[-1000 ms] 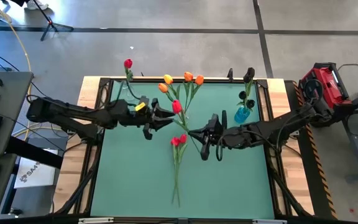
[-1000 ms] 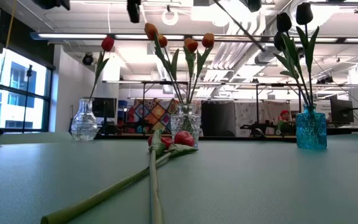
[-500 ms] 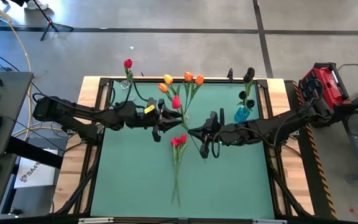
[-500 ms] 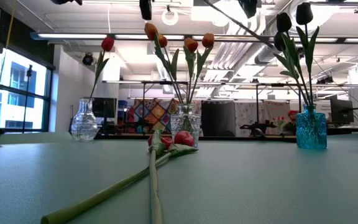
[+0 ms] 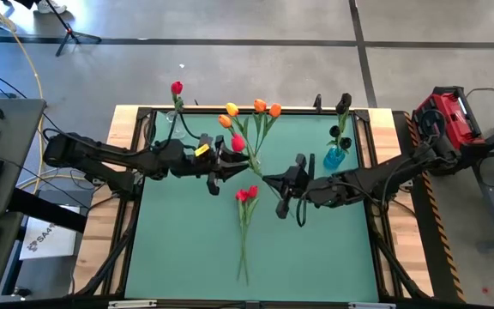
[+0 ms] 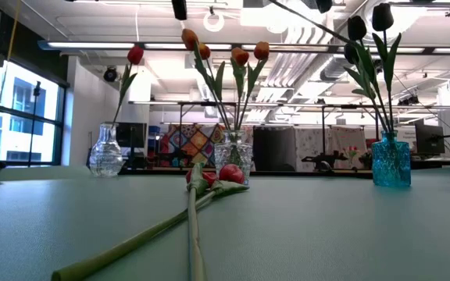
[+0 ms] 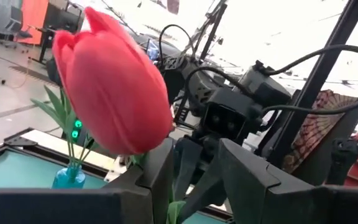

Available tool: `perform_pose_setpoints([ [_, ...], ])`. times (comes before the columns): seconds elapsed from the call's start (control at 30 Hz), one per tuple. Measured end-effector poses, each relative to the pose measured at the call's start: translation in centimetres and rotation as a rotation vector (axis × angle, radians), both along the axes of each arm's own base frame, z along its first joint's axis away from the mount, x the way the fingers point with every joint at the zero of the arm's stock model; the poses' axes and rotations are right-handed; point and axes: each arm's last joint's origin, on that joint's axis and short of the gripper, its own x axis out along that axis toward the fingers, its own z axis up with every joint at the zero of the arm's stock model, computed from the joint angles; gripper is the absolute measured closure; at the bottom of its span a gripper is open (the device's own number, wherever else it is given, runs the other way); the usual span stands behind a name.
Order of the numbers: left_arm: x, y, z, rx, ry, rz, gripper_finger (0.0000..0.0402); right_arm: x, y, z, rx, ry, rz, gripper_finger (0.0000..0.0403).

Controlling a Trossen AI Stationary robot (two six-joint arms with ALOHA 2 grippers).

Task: Sort flowers into vase by color
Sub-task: Put the pink tulip into the top left transparent vase

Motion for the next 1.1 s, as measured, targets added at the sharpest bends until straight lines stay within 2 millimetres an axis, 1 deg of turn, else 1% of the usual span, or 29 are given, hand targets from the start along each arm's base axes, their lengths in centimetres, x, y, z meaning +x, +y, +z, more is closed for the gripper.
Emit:
perform_pose_setpoints([
  [0.13,0.0,-0.3,0.0,0.001,0.000,-0.048,0.0286,0.1,0.0,0.6,-0.037,-0.044,0.001,0.0402],
  [0.23,0.0,-1.0,-0.1,0.049,0.015,-0.064,0.0286,0.2,-0.1,0.6,-0.074,-0.029,0.010,0.0402],
  [0.4,-0.2,-1.3,-0.5,0.054,0.077,0.041,0.0286,0.2,-0.1,0.6,-0.069,-0.031,0.025,0.0402],
  [0.57,-0.8,-1.0,0.0,0.056,0.078,0.118,0.0284,0.2,-0.1,0.6,-0.101,-0.017,0.023,0.0402],
  [0.73,-1.8,-0.7,0.6,0.058,0.107,0.172,0.0259,-0.1,-0.7,1.5,-0.113,-0.053,0.013,0.0402],
  [0.9,-2.6,-0.7,1.5,0.051,0.064,0.114,0.0239,-1.2,-1.2,2.9,-0.141,-0.089,-0.027,0.0402],
  [1.0,-3.0,-0.9,1.9,0.058,0.042,0.051,0.0238,-1.8,-1.7,3.7,-0.147,-0.115,-0.041,0.0402],
  [1.1,-3.4,-1.1,2.4,0.063,0.021,0.002,0.0241,-2.1,-2.2,4.1,-0.141,-0.127,-0.044,0.0402],
])
